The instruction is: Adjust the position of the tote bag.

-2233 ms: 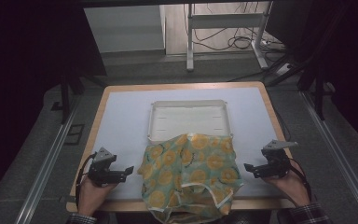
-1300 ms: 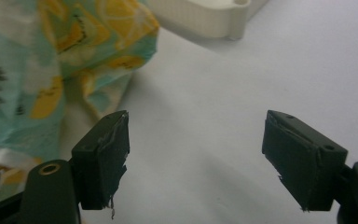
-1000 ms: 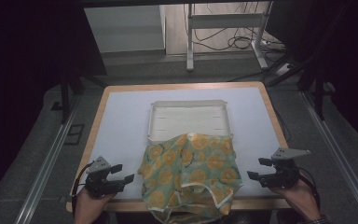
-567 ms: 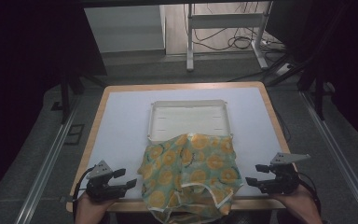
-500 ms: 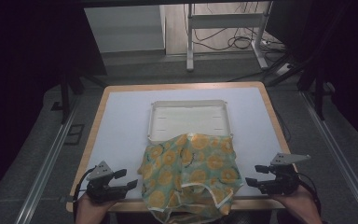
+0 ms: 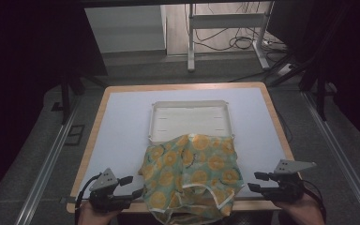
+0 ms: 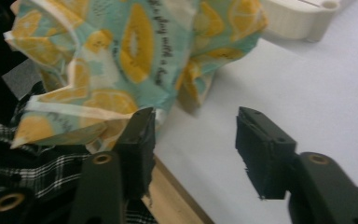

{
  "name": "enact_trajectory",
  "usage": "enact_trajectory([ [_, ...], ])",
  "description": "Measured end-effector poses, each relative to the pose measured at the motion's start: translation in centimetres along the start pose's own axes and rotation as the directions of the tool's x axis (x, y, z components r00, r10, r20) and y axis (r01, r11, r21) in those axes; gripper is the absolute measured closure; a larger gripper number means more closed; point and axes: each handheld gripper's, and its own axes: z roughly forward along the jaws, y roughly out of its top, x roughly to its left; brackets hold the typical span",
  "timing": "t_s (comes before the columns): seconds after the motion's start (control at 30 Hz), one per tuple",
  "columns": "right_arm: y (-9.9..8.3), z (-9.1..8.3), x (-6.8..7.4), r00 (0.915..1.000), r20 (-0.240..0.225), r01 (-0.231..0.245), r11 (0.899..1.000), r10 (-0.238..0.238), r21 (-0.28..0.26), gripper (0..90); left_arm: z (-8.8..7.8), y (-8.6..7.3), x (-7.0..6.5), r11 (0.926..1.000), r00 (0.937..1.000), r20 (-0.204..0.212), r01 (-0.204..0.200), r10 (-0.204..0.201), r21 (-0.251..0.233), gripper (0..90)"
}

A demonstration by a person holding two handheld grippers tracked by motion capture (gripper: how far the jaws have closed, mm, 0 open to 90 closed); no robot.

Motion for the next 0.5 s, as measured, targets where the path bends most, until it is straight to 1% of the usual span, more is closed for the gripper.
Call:
enact_trajectory([
  [0.03,0.0,-0.1,0.4,0.9999,-0.004,0.014,1.0,-0.014,0.0,51.0,-0.3,0.0,-0.5,0.9999,0.9999,0.008,-0.01,0.011,-0.003,36.5],
  [0.07,0.0,-0.1,0.5,0.9998,-0.011,0.014,1.0,-0.014,0.005,52.3,-0.3,0.0,-0.5,0.9999,0.9999,0.008,-0.01,0.011,-0.003,36.6],
  [0.13,0.0,0.0,0.9,0.9995,-0.025,0.021,1.0,-0.021,0.018,53.9,-0.7,0.0,-1.1,0.9998,0.999,0.041,-0.018,0.018,0.003,36.7],
  [0.17,-0.1,0.0,1.1,0.9993,-0.031,0.024,0.999,-0.023,0.023,54.6,-0.7,0.0,-1.1,0.9998,0.999,0.041,-0.018,0.018,0.003,36.9],
  [0.2,-0.1,0.0,1.3,0.9989,-0.038,0.03,0.999,-0.029,0.027,55.0,-0.9,-0.2,-1.5,0.9997,0.9979,0.06,-0.024,0.024,0.008,37.1],
  [0.23,-0.1,0.1,1.4,0.9987,-0.043,0.03,0.999,-0.029,0.029,55.0,-0.9,-0.3,-1.6,0.9996,0.9972,0.07,-0.027,0.026,0.009,37.2],
  [0.27,-0.1,0.1,1.4,0.9987,-0.043,0.03,0.999,-0.029,0.029,55.0,-0.9,-0.3,-1.6,0.9996,0.9972,0.07,-0.027,0.026,0.009,37.6],
  [0.3,-0.2,0.3,1.8,0.9973,-0.053,0.054,0.998,-0.052,0.041,55.0,-0.8,-0.5,-1.9,0.9995,0.9957,0.089,-0.029,0.028,0.011,38.1],
  [0.33,-0.2,0.3,1.8,0.9973,-0.053,0.054,0.998,-0.052,0.041,55.0,-0.8,-0.5,-1.9,0.9995,0.9957,0.089,-0.029,0.028,0.011,38.3],
  [0.37,-0.2,0.5,2.2,0.9962,-0.057,0.069,0.996,-0.066,0.047,55.0,-0.7,-0.8,-2.1,0.9994,0.9939,0.107,-0.031,0.028,0.019,38.5],
  [0.4,-0.3,0.6,2.3,0.9959,-0.062,0.069,0.996,-0.066,0.047,55.0,-0.7,-0.8,-2.1,0.9994,0.9939,0.107,-0.031,0.028,0.019,38.7],
  [0.5,-0.4,0.8,2.6,0.9946,-0.074,0.077,0.996,-0.073,0.053,55.0,-0.6,-1.3,-2.5,0.9981,0.989,0.142,-0.047,0.041,0.041,39.5],
])
